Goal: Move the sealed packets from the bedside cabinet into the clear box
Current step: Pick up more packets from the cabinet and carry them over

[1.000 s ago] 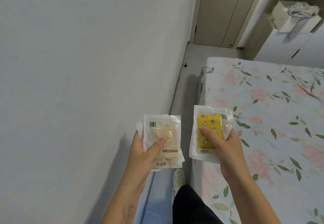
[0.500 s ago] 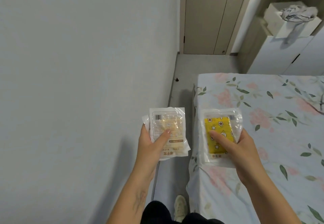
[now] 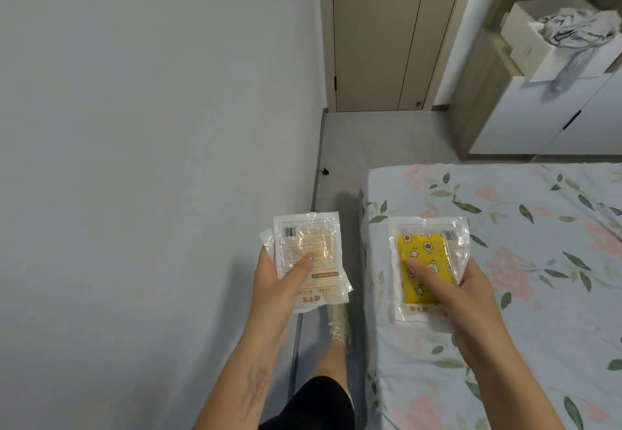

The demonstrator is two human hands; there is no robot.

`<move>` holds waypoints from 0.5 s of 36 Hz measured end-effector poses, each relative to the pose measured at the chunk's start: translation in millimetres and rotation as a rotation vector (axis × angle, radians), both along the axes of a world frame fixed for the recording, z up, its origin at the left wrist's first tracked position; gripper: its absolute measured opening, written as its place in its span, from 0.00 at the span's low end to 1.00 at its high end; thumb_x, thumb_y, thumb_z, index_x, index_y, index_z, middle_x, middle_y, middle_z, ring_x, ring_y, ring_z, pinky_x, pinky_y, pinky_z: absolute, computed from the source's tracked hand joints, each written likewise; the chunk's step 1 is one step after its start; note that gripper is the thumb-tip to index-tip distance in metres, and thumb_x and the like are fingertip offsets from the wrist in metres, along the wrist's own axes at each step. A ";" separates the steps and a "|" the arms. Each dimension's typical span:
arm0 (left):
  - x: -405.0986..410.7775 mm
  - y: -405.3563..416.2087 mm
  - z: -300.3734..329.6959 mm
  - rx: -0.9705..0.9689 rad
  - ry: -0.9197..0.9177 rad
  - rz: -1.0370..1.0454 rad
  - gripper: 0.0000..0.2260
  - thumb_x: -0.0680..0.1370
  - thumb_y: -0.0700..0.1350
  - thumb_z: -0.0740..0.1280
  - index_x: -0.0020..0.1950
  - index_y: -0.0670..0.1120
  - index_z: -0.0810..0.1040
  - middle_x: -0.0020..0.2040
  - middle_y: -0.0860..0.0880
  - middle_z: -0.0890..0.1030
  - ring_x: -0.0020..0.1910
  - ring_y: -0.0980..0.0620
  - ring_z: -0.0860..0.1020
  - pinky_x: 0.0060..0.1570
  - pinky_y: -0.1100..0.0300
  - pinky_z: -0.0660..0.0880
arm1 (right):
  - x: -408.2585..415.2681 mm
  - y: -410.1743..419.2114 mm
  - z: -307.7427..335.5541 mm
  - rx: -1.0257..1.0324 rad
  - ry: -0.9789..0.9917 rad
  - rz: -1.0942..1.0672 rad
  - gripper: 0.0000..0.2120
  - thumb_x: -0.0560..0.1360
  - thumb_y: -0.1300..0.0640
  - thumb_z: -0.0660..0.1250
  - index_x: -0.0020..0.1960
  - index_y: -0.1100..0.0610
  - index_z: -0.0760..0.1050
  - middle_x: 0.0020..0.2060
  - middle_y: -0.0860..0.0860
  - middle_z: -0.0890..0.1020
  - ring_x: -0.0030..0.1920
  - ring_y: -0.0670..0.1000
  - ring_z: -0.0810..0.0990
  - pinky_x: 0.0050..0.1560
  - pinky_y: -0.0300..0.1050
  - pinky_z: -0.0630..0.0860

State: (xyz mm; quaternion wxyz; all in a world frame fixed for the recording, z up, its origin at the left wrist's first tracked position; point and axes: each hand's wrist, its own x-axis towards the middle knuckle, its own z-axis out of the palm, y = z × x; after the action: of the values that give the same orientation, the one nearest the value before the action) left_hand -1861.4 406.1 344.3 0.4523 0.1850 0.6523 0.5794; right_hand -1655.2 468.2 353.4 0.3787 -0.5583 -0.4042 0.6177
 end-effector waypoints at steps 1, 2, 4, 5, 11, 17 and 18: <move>-6.9 17.2 -2.7 -0.003 -0.010 0.000 0.15 0.74 0.38 0.70 0.59 0.49 0.75 0.50 0.49 0.85 0.46 0.50 0.84 0.47 0.49 0.80 | -5.1 17.2 -1.8 -0.003 0.003 -0.009 0.14 0.68 0.58 0.74 0.53 0.51 0.78 0.45 0.50 0.86 0.46 0.54 0.85 0.47 0.50 0.80; -14.1 35.0 -4.5 -0.005 -0.020 -0.001 0.15 0.74 0.38 0.70 0.59 0.49 0.75 0.50 0.49 0.85 0.46 0.50 0.84 0.47 0.48 0.80 | -10.6 35.4 -3.4 -0.003 0.001 -0.016 0.15 0.68 0.58 0.74 0.54 0.51 0.78 0.45 0.50 0.86 0.46 0.54 0.84 0.46 0.49 0.80; -30.1 73.3 -7.2 -0.004 -0.040 -0.006 0.16 0.74 0.38 0.70 0.60 0.48 0.75 0.51 0.48 0.84 0.47 0.49 0.84 0.46 0.49 0.80 | -23.1 74.8 -4.6 0.002 -0.005 -0.026 0.16 0.68 0.58 0.74 0.55 0.52 0.78 0.46 0.51 0.85 0.46 0.54 0.84 0.46 0.48 0.79; -38.7 93.8 -7.8 0.000 -0.048 -0.009 0.16 0.74 0.38 0.70 0.60 0.48 0.75 0.51 0.48 0.84 0.47 0.49 0.84 0.45 0.50 0.80 | -30.3 95.7 -4.8 0.004 -0.008 -0.029 0.16 0.68 0.58 0.74 0.55 0.52 0.78 0.46 0.51 0.85 0.46 0.54 0.84 0.46 0.48 0.79; -88.5 219.9 7.9 0.043 -0.045 -0.020 0.14 0.75 0.35 0.69 0.59 0.47 0.76 0.50 0.47 0.85 0.46 0.49 0.84 0.42 0.53 0.81 | -80.4 218.0 -3.0 0.023 -0.028 -0.022 0.15 0.68 0.57 0.75 0.53 0.51 0.78 0.44 0.50 0.85 0.45 0.53 0.84 0.47 0.50 0.80; -121.3 325.5 25.2 0.078 -0.027 -0.047 0.14 0.75 0.36 0.69 0.59 0.47 0.76 0.50 0.49 0.85 0.47 0.50 0.84 0.41 0.55 0.80 | -124.7 318.7 4.7 0.034 -0.005 -0.022 0.14 0.69 0.59 0.74 0.53 0.53 0.78 0.43 0.49 0.86 0.43 0.50 0.85 0.42 0.44 0.80; -124.8 341.6 26.0 0.083 -0.032 -0.055 0.14 0.75 0.36 0.69 0.59 0.47 0.76 0.49 0.49 0.85 0.47 0.50 0.84 0.40 0.57 0.80 | -129.6 333.5 5.5 0.039 0.005 -0.027 0.14 0.69 0.60 0.74 0.53 0.54 0.78 0.42 0.50 0.86 0.43 0.52 0.85 0.42 0.44 0.80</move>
State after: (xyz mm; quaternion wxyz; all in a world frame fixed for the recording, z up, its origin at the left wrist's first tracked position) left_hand -1986.1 747.7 370.3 0.4702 0.2121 0.6152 0.5963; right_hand -1784.8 801.7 358.8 0.3990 -0.5545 -0.4078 0.6059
